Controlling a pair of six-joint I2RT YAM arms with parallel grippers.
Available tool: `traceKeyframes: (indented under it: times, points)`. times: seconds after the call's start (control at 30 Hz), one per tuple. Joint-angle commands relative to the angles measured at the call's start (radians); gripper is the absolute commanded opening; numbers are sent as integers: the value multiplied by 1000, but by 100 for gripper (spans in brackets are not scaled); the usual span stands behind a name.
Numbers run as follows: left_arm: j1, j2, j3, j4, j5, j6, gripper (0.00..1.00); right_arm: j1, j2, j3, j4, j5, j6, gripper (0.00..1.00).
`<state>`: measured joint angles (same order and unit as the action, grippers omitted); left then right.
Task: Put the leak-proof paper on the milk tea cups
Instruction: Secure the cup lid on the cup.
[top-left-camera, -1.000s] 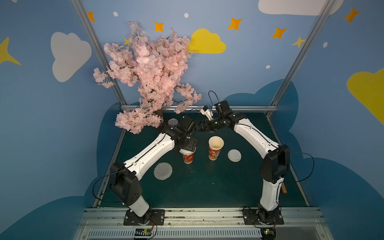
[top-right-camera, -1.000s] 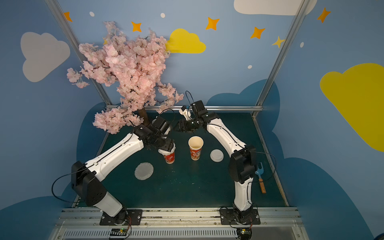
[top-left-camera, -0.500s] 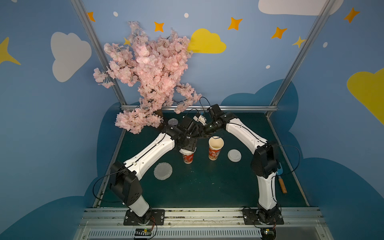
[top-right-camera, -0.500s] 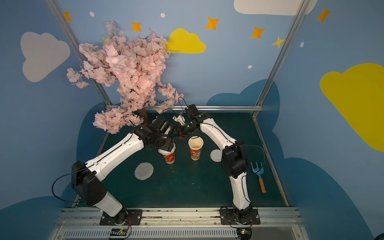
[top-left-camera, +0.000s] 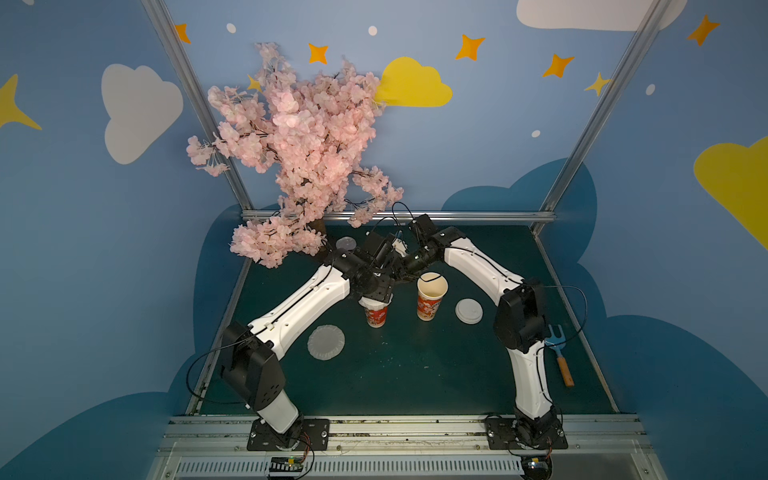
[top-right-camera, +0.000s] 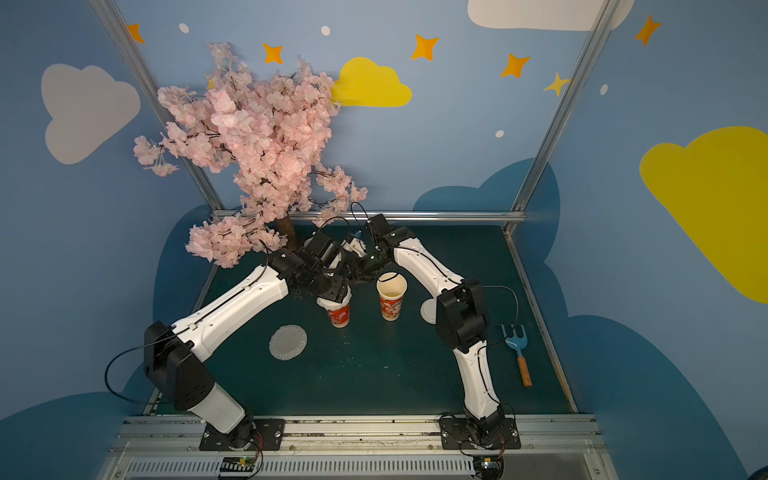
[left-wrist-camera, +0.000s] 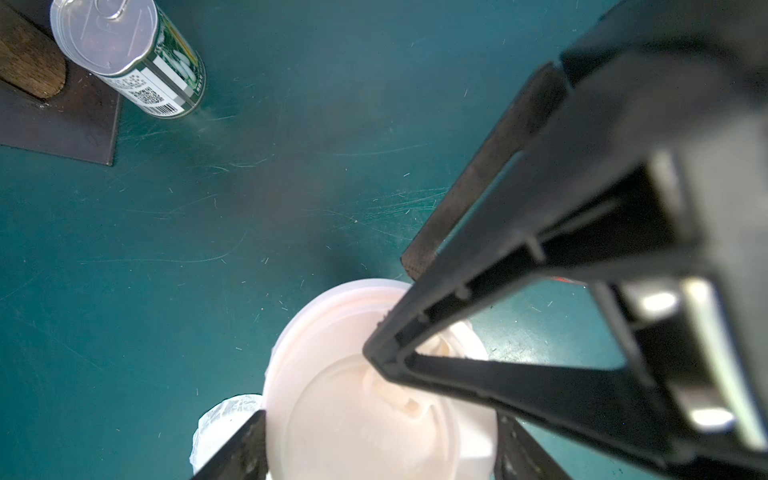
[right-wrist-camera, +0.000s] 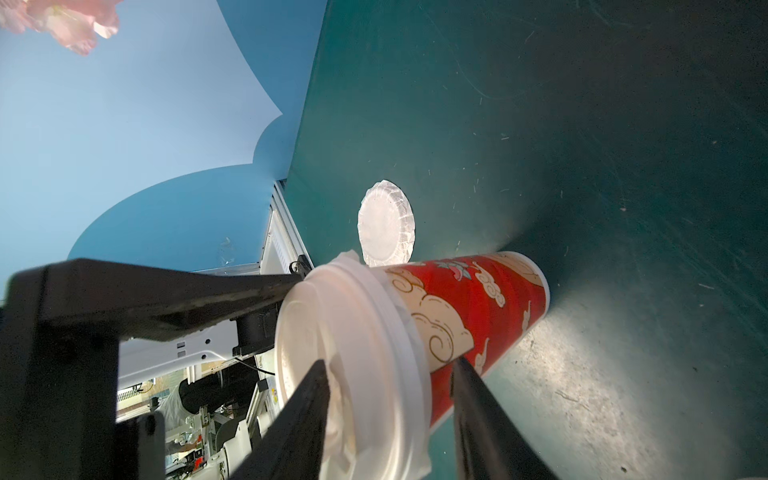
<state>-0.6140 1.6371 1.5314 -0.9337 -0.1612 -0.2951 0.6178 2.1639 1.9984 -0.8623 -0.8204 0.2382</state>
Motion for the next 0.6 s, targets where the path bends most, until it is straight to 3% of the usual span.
traceKeyframes:
  times: [0.0,0.57]
  points:
    - [-3,51,-25,-57,61,-7,78,10,17,31,-39,-15,-25,46]
    - [-3,2,-30,-61,26,-27,81,28,31,33,-92,31,-43,38]
